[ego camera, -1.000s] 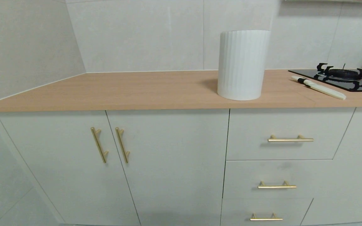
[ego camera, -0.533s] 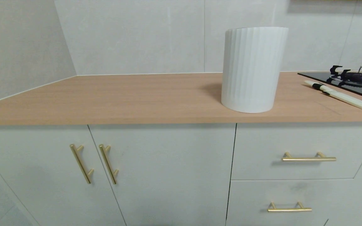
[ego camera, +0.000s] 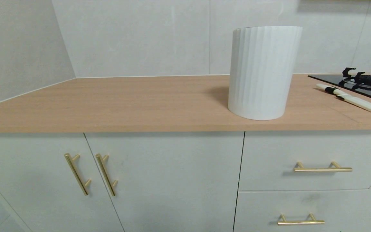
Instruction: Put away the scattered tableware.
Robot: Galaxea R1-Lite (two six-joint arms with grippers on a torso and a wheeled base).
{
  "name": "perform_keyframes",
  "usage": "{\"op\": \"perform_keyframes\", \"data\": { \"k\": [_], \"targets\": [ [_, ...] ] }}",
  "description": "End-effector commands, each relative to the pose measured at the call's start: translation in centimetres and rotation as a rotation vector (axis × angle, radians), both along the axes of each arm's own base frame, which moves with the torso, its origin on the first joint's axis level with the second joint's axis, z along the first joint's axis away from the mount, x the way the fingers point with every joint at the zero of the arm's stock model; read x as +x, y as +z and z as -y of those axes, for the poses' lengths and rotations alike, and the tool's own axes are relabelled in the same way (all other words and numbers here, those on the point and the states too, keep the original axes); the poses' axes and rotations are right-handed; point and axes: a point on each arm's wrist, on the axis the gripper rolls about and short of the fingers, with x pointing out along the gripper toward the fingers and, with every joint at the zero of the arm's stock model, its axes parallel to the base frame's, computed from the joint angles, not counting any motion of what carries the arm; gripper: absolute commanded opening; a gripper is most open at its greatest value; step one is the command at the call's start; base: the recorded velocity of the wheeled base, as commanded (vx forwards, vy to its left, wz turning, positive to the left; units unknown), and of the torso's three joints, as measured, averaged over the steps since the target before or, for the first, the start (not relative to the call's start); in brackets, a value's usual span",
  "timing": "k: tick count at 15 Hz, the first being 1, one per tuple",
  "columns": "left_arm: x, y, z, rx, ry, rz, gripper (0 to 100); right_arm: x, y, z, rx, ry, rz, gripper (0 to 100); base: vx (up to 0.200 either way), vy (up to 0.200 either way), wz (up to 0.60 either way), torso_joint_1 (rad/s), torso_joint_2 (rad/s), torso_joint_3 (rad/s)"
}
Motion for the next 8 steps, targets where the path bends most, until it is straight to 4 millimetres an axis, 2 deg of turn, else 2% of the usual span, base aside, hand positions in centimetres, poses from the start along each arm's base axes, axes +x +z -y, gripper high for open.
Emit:
{"op": "perform_keyframes", "data": {
  "k": [1, 8],
  "targets": [
    [0.0, 0.01, 0.0, 0.001, 0.0, 0.0, 100, 0.01, 0.0, 0.0, 0.0, 0.001, -0.002, 100, 0.0, -0.2, 0.0, -0.007, 0.0, -0.002],
    [0.01, -0.03, 0.0, -0.001, 0.0, -0.001, 100, 0.01, 0.0, 0.0, 0.0, 0.001, -0.002, 100, 0.0, -0.2, 0.0, 0.002, 0.0, 0.002]
  ]
}}
